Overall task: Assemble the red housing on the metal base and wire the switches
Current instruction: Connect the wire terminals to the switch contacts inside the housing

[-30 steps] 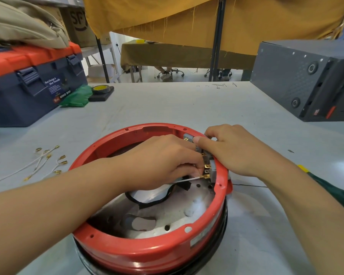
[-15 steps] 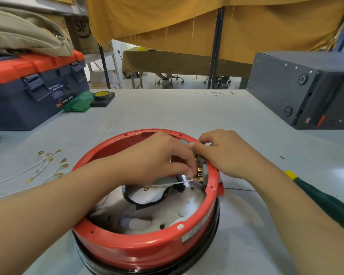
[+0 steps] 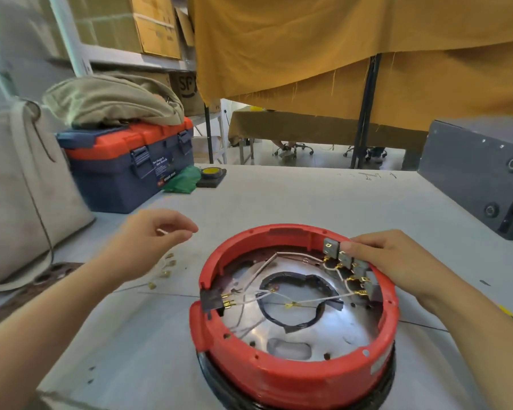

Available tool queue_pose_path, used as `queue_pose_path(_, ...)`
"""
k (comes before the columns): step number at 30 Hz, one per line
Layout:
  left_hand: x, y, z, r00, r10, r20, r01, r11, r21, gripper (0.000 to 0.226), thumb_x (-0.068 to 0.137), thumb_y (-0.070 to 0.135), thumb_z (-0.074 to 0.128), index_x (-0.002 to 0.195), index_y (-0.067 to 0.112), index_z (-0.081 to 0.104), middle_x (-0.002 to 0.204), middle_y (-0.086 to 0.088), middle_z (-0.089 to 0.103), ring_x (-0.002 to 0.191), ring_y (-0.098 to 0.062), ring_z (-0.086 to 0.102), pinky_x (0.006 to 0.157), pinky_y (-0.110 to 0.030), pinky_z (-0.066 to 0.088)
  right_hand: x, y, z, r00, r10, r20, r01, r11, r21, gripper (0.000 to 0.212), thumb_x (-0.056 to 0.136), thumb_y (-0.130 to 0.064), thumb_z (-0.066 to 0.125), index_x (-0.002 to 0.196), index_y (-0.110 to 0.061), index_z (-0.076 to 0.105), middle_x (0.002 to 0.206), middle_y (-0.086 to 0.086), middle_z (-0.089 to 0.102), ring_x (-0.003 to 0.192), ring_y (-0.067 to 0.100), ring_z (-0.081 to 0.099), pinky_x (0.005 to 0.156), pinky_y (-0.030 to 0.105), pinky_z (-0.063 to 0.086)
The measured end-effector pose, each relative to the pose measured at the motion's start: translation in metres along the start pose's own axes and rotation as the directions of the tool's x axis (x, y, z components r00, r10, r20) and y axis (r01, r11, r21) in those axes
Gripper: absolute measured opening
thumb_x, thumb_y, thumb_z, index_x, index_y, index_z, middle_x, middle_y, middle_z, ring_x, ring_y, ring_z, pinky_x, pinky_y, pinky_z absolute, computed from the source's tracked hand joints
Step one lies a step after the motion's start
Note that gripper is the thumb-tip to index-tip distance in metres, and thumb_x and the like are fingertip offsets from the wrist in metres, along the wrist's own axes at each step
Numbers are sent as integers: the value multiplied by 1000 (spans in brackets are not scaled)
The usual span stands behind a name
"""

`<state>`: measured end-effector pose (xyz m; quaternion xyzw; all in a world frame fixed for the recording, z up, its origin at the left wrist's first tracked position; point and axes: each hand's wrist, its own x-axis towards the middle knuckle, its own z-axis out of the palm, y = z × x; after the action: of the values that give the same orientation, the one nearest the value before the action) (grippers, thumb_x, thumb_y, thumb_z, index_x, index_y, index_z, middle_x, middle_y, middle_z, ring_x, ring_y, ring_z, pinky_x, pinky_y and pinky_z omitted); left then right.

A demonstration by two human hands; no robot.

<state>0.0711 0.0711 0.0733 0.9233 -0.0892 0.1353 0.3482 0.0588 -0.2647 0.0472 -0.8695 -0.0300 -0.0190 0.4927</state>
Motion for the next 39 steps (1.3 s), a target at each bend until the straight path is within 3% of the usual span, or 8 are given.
queue_pose_path(4,-17,-42,-7,988,-148,32,139,972,192,17,87,10,63,93,25,69,108,2,67,94,-13,61,83,-26,41,2,1,3,1000,7,-19,-6,998,63,30,83,-34,66,87,-6,73,78,27,63,61,33,55,67,33,43)
queue_pose_path(10,-40,-65,13,988,-111,108,63,926,373,30,95,21,51,123,27,62,136,8,54,127,-11,47,104,-19,29,3,0,7,1000,3,-20,-2,999,51,28,82,-35,65,81,-8,74,88,26,66,66,27,59,68,34,44)
queue_pose_path(15,-39,-66,20,998,-5,58,-20,904,426,22,92,21,57,108,23,70,115,8,68,109,-14,57,92,-22,38,2,-2,7,1000,9,-26,-8,999,49,21,82,-36,65,80,-19,76,92,24,68,84,45,64,79,44,50)
queue_pose_path(21,-22,-53,12,973,-201,114,166,951,262,16,78,18,73,67,27,66,78,12,65,70,-4,59,61,-11,40,2,-3,7,1000,13,-14,-12,999,50,19,83,-35,65,80,-21,77,93,24,68,89,47,62,75,38,47)
queue_pose_path(24,-14,-48,11,942,-287,177,243,941,234,18,72,17,79,77,24,63,80,10,64,69,-2,58,57,-9,43,1,-3,6,1000,15,-4,-15,999,42,19,83,-36,64,81,-22,77,93,23,68,88,46,62,74,37,49)
queue_pose_path(27,-11,-45,10,896,-378,231,345,923,173,27,71,13,79,92,17,63,78,6,66,72,-9,62,75,-25,54,1,-3,6,1000,19,7,-19,999,42,19,83,-36,64,81,-22,77,94,25,67,87,46,62,76,40,51)
queue_pose_path(34,-5,-51,11,873,-420,247,399,908,132,19,77,17,73,93,17,64,78,1,68,74,-15,64,82,-35,54,1,-3,5,999,34,5,-34,999,27,20,83,-38,63,84,-23,76,93,21,69,87,42,64,77,41,53)
queue_pose_path(39,-1,-54,14,901,-412,135,398,909,121,17,79,22,73,89,17,61,72,-1,68,62,-14,64,69,-33,58,1,-3,5,999,32,6,-32,999,25,20,84,-37,63,85,-22,76,94,22,69,88,43,64,74,37,53)
